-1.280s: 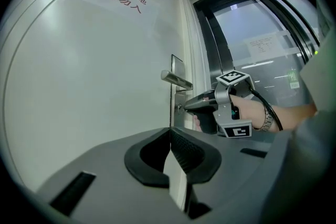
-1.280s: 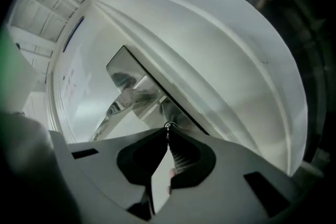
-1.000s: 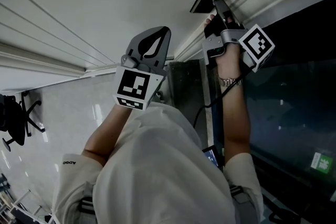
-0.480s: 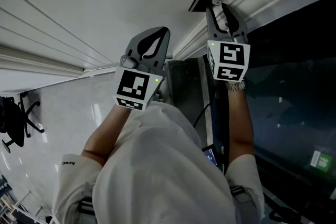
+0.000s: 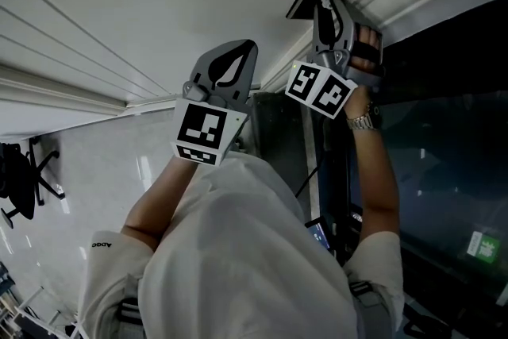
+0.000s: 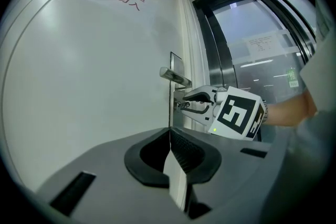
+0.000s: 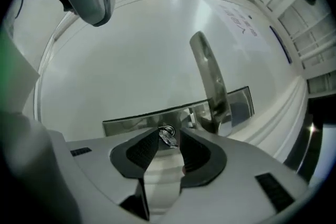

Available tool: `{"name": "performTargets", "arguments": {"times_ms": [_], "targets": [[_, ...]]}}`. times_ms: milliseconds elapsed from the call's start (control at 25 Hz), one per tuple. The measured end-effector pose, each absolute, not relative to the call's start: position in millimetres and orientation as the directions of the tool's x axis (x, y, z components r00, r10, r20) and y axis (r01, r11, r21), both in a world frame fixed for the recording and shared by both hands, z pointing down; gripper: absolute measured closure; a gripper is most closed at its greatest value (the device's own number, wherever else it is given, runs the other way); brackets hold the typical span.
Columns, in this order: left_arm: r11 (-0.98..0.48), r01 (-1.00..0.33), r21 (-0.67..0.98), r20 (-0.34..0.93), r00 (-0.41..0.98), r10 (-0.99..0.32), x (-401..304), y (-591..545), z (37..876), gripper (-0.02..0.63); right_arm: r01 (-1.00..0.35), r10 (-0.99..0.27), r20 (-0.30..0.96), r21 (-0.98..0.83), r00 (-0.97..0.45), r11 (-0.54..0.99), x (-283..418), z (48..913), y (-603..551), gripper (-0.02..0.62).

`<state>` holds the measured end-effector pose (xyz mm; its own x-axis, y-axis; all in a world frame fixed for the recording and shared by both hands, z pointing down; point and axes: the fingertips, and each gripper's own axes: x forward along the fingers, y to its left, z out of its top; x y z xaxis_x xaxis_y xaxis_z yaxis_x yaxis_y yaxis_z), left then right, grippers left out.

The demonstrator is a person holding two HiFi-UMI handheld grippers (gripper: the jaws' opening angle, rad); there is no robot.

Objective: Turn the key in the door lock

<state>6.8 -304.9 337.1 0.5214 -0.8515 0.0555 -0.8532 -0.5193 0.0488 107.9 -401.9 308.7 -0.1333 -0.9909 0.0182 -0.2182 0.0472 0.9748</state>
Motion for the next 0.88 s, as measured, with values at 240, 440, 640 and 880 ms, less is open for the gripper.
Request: {"name": "performTargets", "arguments": {"times_ms": [240,440,640,880], "targets": [[-0.525,-0.850,0.049,0.063,0.527,-0.848,10.0,-305.7,337.9,0.595,-0.231,-0.995,0.018,0.972,-0.098,0.040,111.5,310.4,-406.5,0.490],[-0.519,-0.853,0.050,0.063,0.521,-0.851,10.1,-306.9,338.5,0.595,-0.343,-0.996,0.014,0.938,-0.093,0.046,112.0,307.9,-406.1,0.495],[-0.510,-0.858,0.058,0.067,0.513,-0.856,8.3,-308.6,340.4,0.595,-0.542,-0.991,0.044,0.834,-0.125,0.105,113.2,305.1,-406.0,0.496],[-0.520,-0.852,0.059,0.067,0.523,-0.850,15.6,-309.8,340.4,0.595,-0.793,-0.977,0.106,0.571,-0.184,0.211,115.8,302.3,-408.0,0.510]]}}
